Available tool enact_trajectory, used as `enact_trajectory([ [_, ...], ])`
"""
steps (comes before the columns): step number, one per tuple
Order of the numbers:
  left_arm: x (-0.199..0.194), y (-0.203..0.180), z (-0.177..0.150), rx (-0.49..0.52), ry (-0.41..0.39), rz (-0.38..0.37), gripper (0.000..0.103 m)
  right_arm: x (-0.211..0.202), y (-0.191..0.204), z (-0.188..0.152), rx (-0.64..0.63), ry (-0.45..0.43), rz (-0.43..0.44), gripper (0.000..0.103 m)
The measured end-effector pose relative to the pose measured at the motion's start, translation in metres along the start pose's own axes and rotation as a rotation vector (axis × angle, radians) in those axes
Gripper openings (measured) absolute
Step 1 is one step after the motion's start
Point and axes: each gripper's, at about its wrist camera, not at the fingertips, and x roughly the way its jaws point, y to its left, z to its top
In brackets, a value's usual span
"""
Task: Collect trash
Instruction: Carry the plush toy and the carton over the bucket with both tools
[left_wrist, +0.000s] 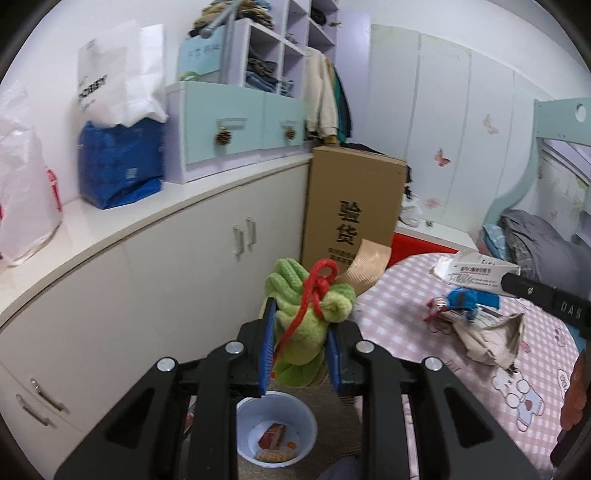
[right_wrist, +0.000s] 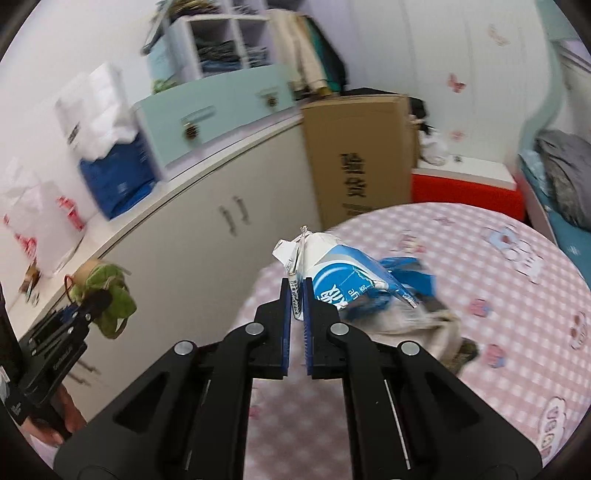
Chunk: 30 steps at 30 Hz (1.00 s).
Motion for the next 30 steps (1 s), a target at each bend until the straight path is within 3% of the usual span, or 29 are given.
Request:
enact_trajectory([
  [10,0.005,0.052,-0.014,-0.068,0.046,0.077,0.023,0.044,0.083,-0.019,-0.137,0.12,0.118,0.006],
  [18,0.033,0.085,-0.041,-0.108,0.143,0.102,0.024,0.092,0.123,-0.047,-0.185,0.26,0.139,0.006],
  [21,0.052,0.095,-0.058,-0.128,0.203,0.088,0.024,0.109,0.13,-0.059,-0.197,0.294,0.129,0.006],
  [27,0.098,0.093,-0.086,-0.137,0.323,0.021,0.024,0.118,0.142,-0.062,-0.23,0.282,0.082,0.006],
  [29,0.112,0.086,-0.091,-0.124,0.346,-0.009,0.026,0.119,0.142,-0.061,-0.221,0.282,0.08,0.006],
  [30,0.116,0.081,-0.093,-0.118,0.352,-0.011,0.035,0.12,0.141,-0.06,-0.224,0.282,0.076,0.006],
])
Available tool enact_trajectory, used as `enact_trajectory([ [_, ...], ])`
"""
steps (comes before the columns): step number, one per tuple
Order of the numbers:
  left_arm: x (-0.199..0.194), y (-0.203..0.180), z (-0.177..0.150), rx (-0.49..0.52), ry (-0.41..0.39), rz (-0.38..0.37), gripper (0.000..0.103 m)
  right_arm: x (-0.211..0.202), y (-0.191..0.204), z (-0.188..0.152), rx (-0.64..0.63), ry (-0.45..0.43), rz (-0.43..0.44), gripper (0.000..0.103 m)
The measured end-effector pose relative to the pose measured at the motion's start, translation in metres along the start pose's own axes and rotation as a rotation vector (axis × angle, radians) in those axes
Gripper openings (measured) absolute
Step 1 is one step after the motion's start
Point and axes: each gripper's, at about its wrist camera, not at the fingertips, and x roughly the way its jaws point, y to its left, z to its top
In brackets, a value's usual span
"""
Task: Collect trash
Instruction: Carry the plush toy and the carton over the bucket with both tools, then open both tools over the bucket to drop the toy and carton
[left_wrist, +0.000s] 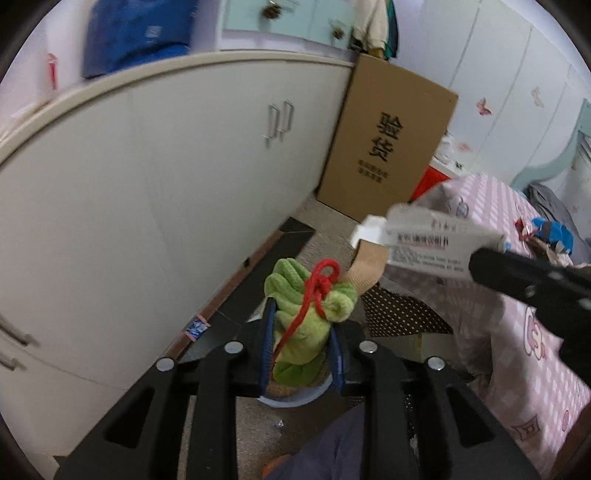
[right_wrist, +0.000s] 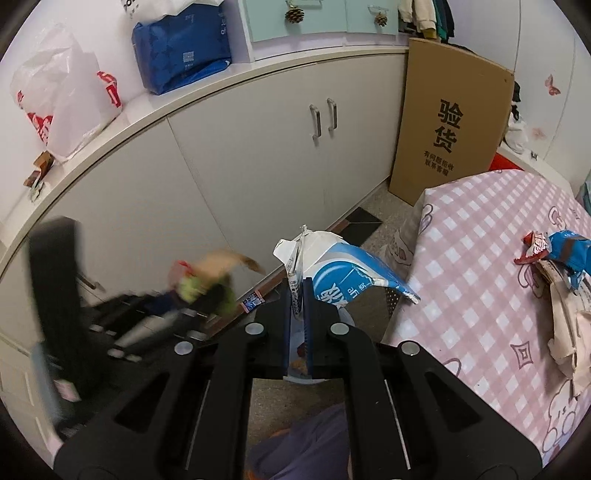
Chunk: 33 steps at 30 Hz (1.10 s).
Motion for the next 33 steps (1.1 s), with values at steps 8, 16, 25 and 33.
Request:
enact_trajectory([
  [8,0.003,0.007,0.0,-0.007,0.006,0.011,0.048,0.01,0.002,0.003,-0.002,0.025,-0.012,0.006],
  [16,-0.025,0.056,-0.006,-0.075,-0.015,0.103,0.048,0.039,0.026,0.001,-0.031,0.093,0.021,0.006],
  [25,-0.051,0.084,-0.011,-0.099,-0.039,0.179,0.048,0.079,0.045,-0.011,-0.142,0.154,-0.062,0.068],
  [33,-0.049,0.088,-0.014,-0.119,-0.034,0.195,0.052,0.069,0.045,-0.012,-0.141,0.148,-0.018,0.068],
])
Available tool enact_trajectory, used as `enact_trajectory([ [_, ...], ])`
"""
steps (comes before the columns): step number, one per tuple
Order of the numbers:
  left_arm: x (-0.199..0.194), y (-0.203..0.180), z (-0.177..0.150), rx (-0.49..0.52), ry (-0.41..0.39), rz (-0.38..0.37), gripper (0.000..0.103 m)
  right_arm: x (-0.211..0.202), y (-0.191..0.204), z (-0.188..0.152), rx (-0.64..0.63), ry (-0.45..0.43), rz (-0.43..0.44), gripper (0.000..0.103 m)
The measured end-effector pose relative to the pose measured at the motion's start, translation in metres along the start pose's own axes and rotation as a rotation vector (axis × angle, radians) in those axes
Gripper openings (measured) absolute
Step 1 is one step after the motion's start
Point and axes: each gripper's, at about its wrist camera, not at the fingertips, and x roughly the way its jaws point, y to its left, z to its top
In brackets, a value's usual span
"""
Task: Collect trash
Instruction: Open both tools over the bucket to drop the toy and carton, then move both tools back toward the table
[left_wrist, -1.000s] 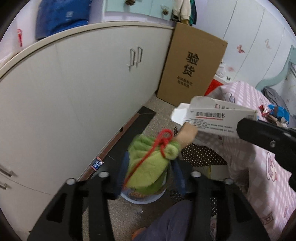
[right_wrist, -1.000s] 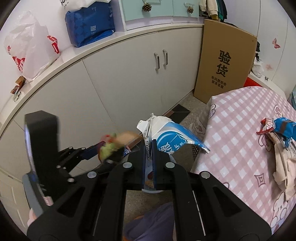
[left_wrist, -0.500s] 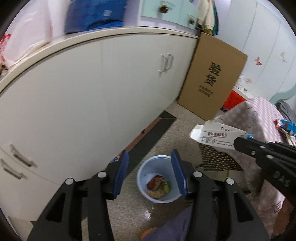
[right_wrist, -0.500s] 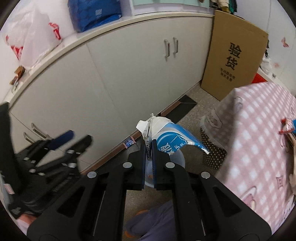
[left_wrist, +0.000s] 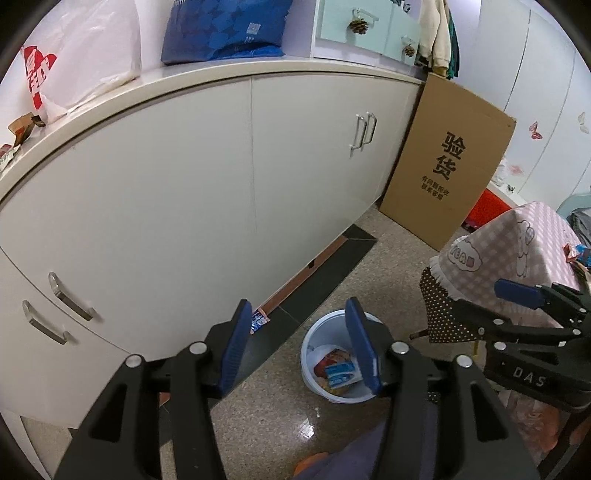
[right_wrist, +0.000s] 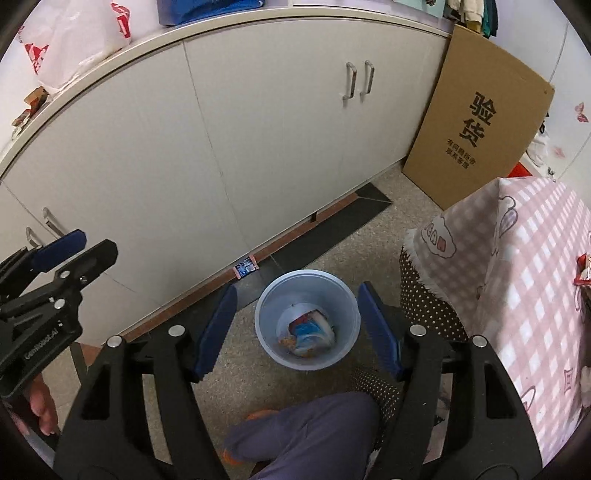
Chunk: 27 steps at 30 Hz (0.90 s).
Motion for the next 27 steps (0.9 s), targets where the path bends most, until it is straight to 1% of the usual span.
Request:
enact_trajectory([
  [5,-0.009,-0.003,-0.002,0.004,-0.013,0.008,0.052,-0.002,0.0,-0.001,0.018,0.009,0.021,0.068],
  [9,-0.018,-0.007,-0.002,0.013,-0.027,-0.012,0.052,-0.018,0.0,-0.002,0.018,-0.022,0.042,0.068],
  [12,-0.024,-0.01,-0.002,0.023,-0.038,0.01,0.052,-0.033,-0.003,-0.003,0.023,-0.054,0.052,0.068],
  [15,-0.031,-0.015,-0.001,0.035,-0.045,0.016,0.052,-0.05,-0.009,-0.006,0.035,-0.091,0.069,0.068],
  [20,-0.051,-0.031,0.004,0.061,-0.083,0.016,0.052,-0.088,-0.034,-0.011,0.095,-0.177,0.08,0.068],
  [23,-0.063,-0.043,0.006,0.077,-0.113,0.008,0.052,-0.108,-0.049,-0.016,0.129,-0.219,0.069,0.068],
  [27,-0.079,-0.072,0.009,0.124,-0.154,-0.002,0.052,-0.135,-0.086,-0.028,0.208,-0.275,0.042,0.068],
])
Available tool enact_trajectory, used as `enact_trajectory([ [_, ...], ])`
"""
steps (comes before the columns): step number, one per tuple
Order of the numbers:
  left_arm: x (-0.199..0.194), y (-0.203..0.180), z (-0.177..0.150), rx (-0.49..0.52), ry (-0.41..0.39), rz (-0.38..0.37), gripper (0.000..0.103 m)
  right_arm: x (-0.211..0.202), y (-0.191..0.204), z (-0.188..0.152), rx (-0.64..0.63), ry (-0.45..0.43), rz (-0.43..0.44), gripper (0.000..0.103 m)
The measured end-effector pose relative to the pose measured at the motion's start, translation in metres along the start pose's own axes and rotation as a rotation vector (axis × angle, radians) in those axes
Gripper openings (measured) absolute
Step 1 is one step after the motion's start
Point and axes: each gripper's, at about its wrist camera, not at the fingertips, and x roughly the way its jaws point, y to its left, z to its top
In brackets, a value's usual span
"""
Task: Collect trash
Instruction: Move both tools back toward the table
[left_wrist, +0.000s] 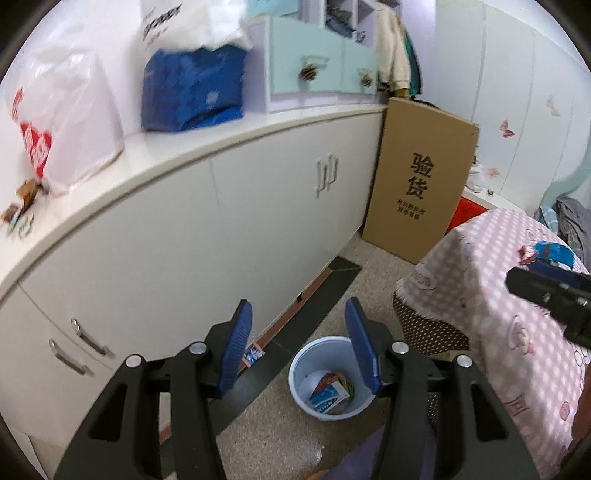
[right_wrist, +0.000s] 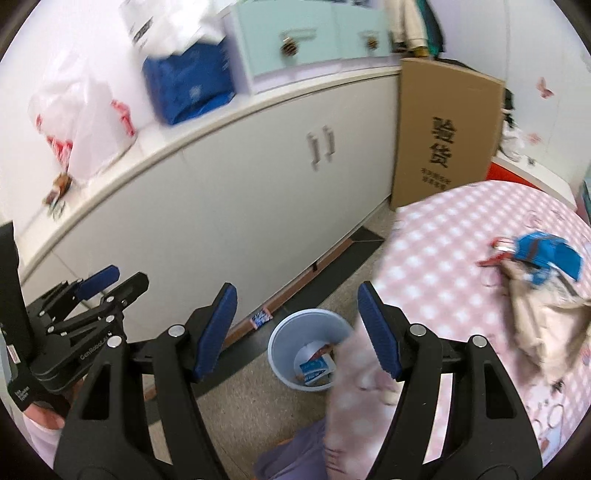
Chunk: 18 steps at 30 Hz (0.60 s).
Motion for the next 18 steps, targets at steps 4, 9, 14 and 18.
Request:
enact_trajectory([
  [4,-0.006,-0.031,0.007,0.037,-0.015,-0.044,0.052,-0.025,-0.039,0.0,0.078,-0.072,-0.082,0.069],
  [9,-0.011,-0.078,0.014,0.099,-0.031,-0.108,0.052,-0.051,-0.098,-0.009,0.184,-0.119,-0.194,0.071],
  [14,-0.014,-0.123,0.019,0.155,-0.043,-0.167,0.055,-0.074,-0.15,-0.022,0.273,-0.147,-0.305,0.077],
  [18,-0.014,-0.159,0.021,0.203,-0.048,-0.213,0.056,-0.084,-0.183,-0.035,0.335,-0.141,-0.361,0.08],
])
